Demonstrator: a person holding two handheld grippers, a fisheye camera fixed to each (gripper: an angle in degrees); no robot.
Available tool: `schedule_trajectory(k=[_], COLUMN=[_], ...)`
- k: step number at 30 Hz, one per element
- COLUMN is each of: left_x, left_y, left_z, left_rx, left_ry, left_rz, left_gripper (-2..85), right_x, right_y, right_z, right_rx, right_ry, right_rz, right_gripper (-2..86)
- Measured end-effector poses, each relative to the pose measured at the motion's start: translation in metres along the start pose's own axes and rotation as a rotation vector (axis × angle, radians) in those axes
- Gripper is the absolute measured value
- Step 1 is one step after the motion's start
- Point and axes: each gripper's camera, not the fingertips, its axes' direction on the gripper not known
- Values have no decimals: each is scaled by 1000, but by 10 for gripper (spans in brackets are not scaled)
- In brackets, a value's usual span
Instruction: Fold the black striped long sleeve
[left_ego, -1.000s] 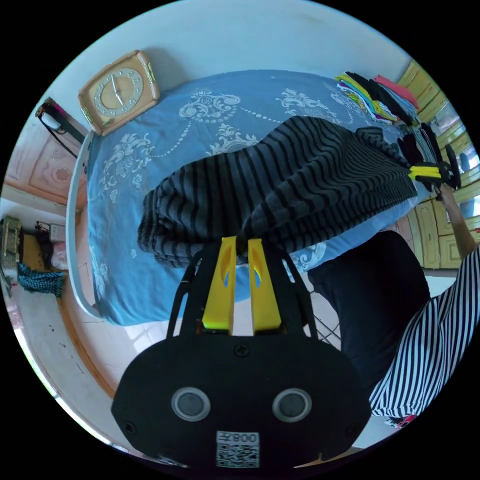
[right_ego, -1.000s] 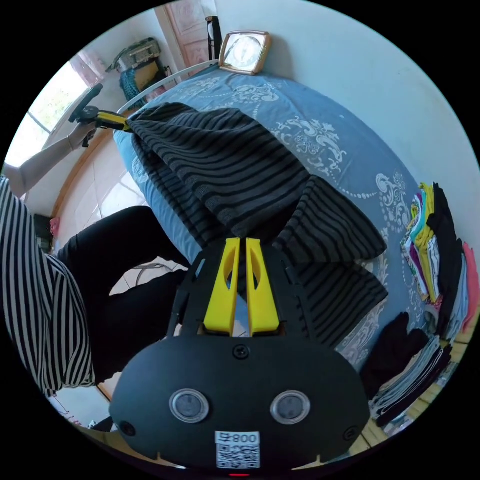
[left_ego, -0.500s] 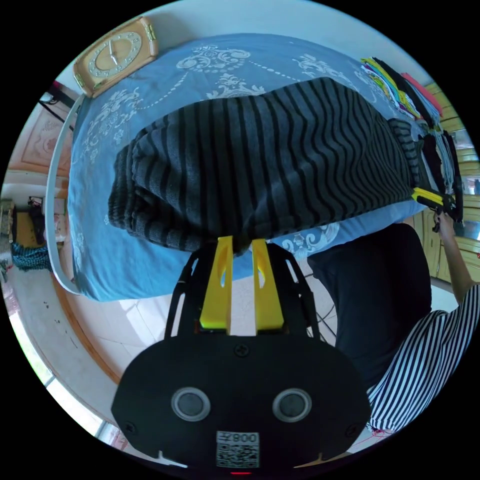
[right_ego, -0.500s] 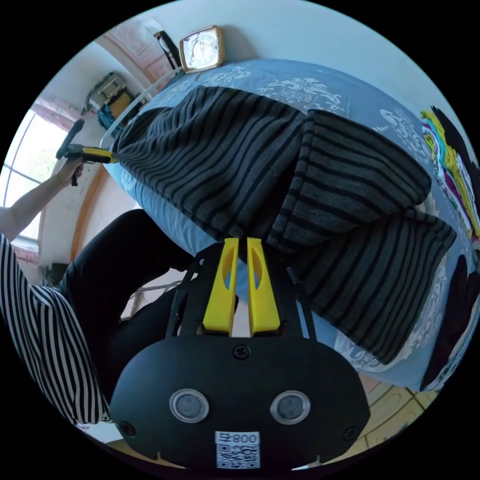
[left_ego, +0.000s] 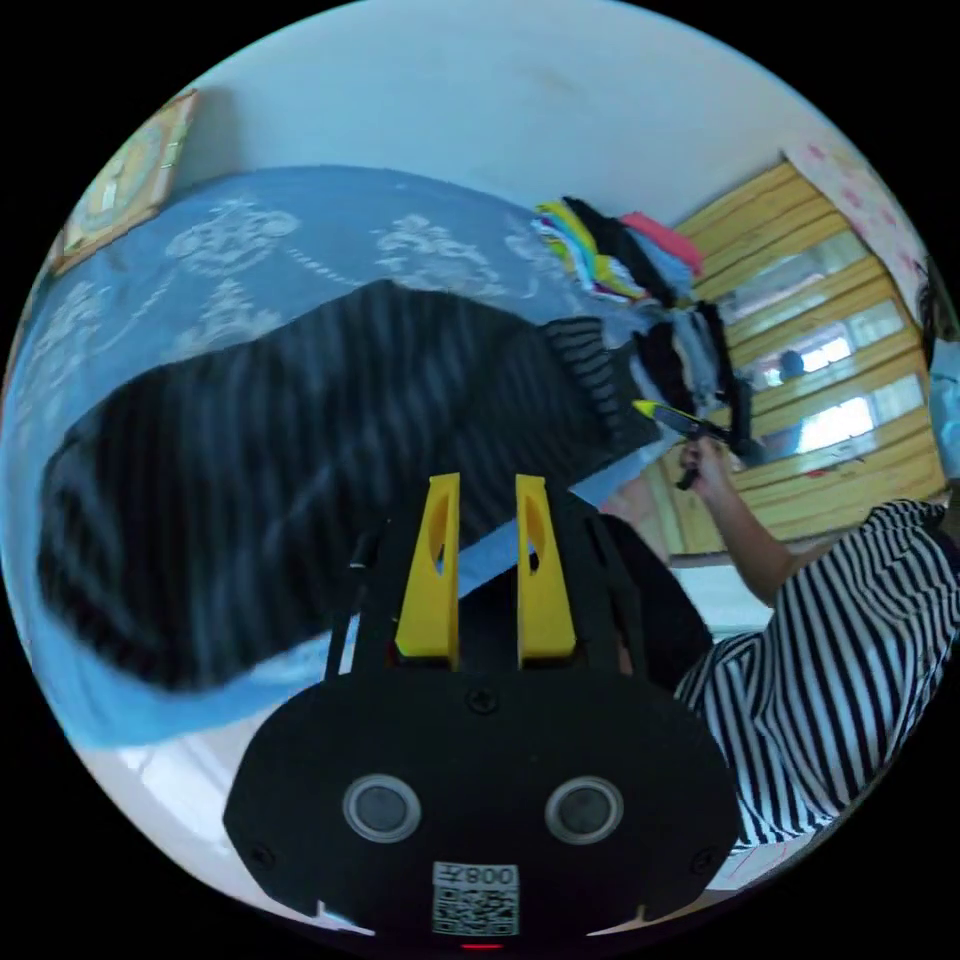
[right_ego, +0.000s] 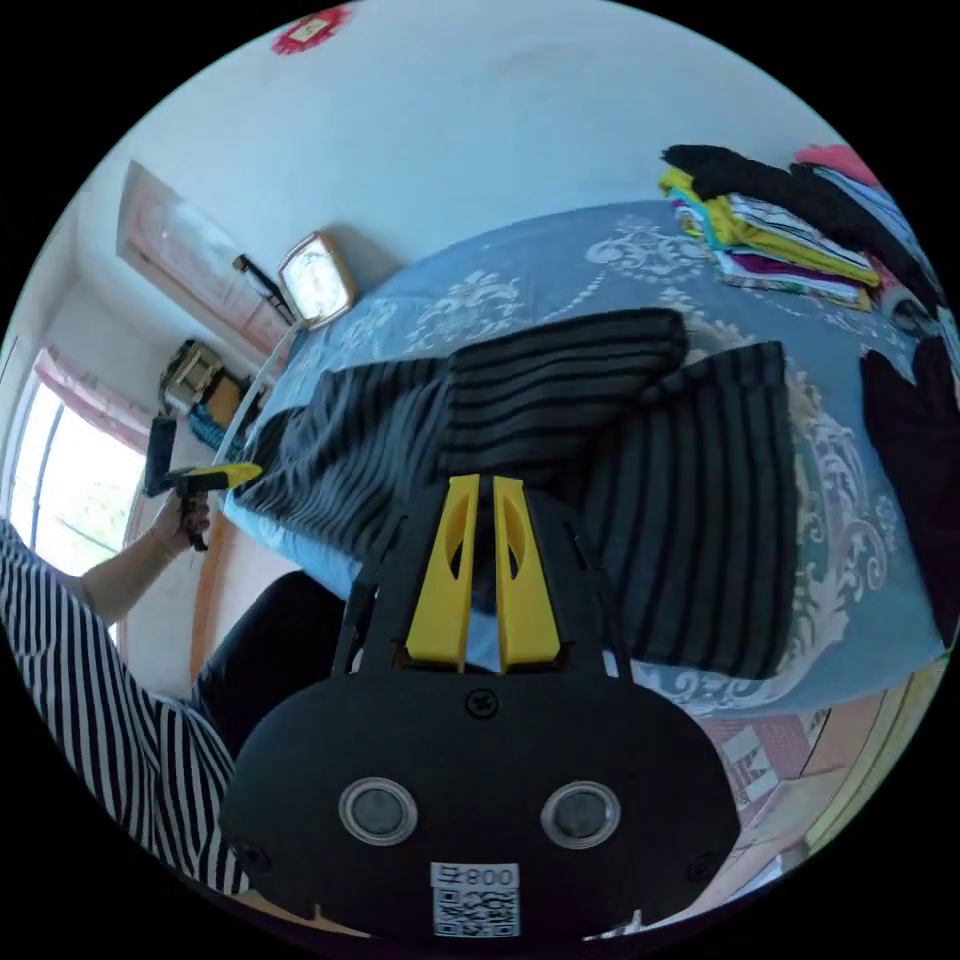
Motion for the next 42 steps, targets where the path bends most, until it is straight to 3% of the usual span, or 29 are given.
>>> schedule_trajectory(k=[6, 11, 17, 24, 28, 32, 38, 42], left_x=[-57, -128, -201, -205, -182, -158, -154, -173], left_y=[-84, -103, -89, -88, -91, -77, -42, -25], left_z=[125, 191, 224, 206, 208, 259, 398, 450], left_rx=[-72, -104, -25, 127, 119, -5, -296, -363], left_ry=[316, 384, 527, 669, 665, 588, 432, 479], left_rz=[-9, -176, -239, 20, 205, 345, 403, 381], left_gripper=[115, 111, 40, 25, 24, 26, 37, 52], right_x=[76, 101, 114, 137, 154, 171, 172, 155], right_y=[-5, 0, 14, 24, 39, 108, 275, 329], right_z=[52, 116, 185, 248, 281, 276, 267, 283], right_rx=[38, 16, -11, -24, -27, 108, 341, 403], right_ry=[18, 2, -27, -106, -225, -394, -586, -619], right_rz=[209, 264, 286, 354, 413, 461, 610, 638], right_gripper=[24, 15, 5, 6, 21, 55, 106, 138])
